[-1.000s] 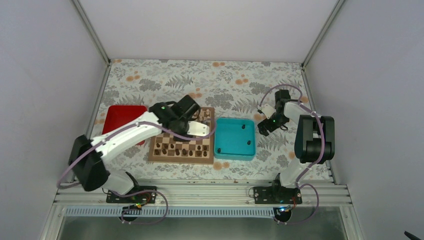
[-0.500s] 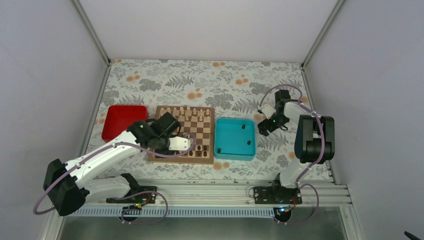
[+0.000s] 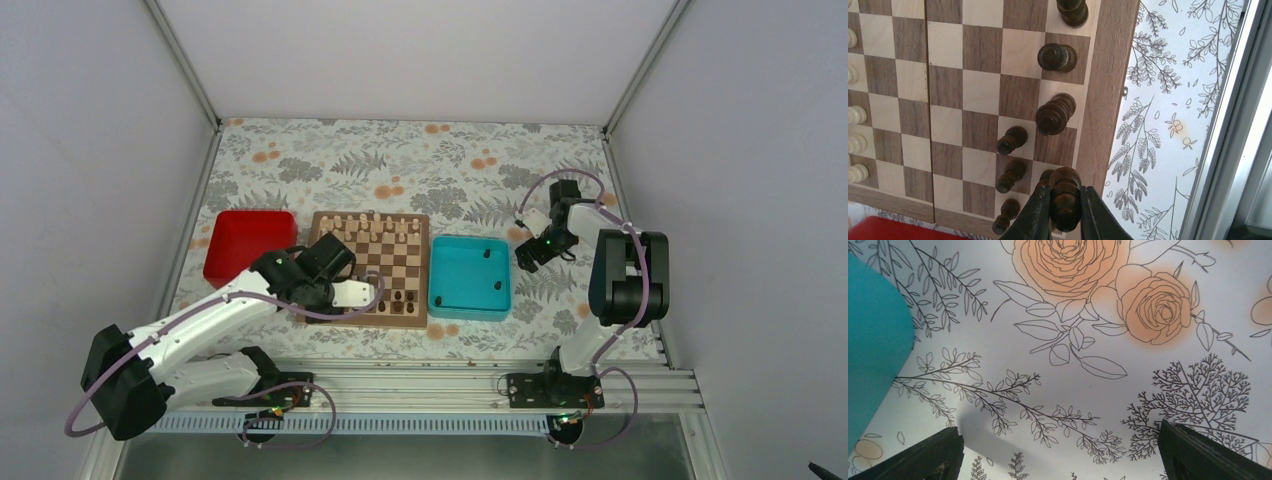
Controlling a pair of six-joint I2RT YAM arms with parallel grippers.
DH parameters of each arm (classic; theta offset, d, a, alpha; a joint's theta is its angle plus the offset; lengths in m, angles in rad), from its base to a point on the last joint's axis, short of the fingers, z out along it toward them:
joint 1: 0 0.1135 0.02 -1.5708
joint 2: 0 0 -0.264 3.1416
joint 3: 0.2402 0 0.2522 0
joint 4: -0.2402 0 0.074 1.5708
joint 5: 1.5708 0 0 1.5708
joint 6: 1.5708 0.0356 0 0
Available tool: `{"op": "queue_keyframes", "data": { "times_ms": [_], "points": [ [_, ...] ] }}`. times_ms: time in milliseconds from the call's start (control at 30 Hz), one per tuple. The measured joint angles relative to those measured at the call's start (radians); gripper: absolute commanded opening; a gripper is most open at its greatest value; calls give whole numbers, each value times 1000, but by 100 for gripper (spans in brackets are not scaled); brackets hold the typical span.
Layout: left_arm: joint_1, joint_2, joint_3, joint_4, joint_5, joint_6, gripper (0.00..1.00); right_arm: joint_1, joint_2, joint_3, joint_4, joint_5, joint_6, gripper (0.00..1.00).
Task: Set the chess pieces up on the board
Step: Place the chess piece on the chessboard.
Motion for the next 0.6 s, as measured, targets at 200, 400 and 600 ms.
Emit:
{"op": "queue_keyframes", "data": {
  "times_ms": [200, 400, 600],
  "points": [
    [7, 24, -22, 58, 4, 1, 11, -1, 10, 0, 1, 1, 0, 100],
    [18, 71, -42, 110, 11, 7, 10, -8, 10, 0, 3, 0, 0, 100],
    [40, 84, -70, 150, 16, 15, 10, -8, 10, 0, 3, 0, 0, 100]
  ]
}}
